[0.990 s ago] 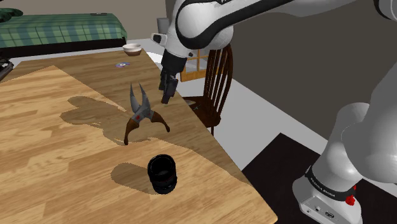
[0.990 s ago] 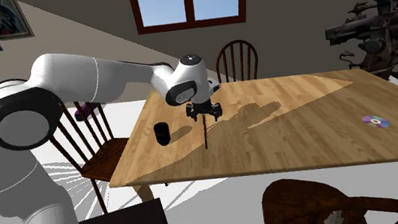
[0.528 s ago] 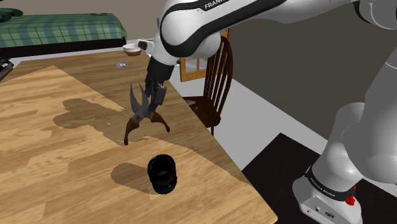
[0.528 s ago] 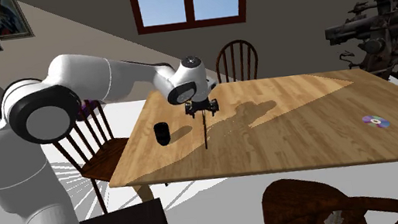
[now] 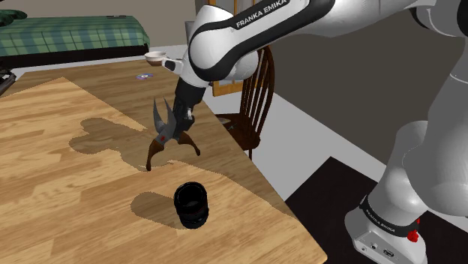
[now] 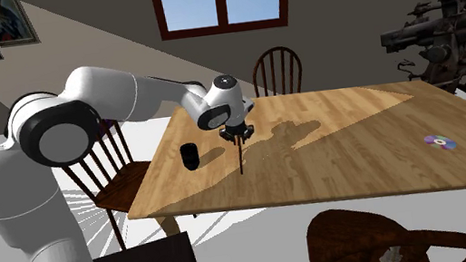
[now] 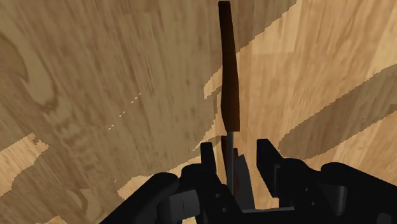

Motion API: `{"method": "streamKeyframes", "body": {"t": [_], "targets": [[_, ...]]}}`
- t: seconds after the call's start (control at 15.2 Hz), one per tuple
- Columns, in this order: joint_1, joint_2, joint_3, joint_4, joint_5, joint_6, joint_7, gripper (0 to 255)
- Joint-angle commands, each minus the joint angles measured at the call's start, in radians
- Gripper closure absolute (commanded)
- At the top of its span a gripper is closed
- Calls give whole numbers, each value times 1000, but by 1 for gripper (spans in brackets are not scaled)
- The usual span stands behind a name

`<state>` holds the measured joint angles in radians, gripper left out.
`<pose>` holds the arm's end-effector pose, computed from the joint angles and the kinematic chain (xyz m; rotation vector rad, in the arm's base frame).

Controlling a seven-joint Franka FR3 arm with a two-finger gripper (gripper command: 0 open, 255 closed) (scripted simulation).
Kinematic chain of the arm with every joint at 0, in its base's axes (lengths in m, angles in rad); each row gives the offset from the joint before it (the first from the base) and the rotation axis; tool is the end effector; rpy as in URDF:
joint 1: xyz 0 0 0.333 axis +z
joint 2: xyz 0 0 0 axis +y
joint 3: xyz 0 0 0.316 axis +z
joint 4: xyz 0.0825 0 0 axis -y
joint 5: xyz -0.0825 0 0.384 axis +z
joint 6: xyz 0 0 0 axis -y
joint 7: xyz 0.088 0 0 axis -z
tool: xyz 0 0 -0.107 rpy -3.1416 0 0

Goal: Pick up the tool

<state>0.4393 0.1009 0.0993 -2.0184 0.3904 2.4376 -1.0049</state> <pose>0.5168 0.3082 0.4356 -2.2960 -1.7137 -0.5462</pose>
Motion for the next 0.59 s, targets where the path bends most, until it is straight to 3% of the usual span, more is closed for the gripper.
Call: {"method": "streamKeyframes", "body": {"t": [0.0, 0.53], "targets": [[0, 1, 0, 1, 0, 1, 0, 255], [0, -6, -1, 4, -3, -10, 4, 255]]}}
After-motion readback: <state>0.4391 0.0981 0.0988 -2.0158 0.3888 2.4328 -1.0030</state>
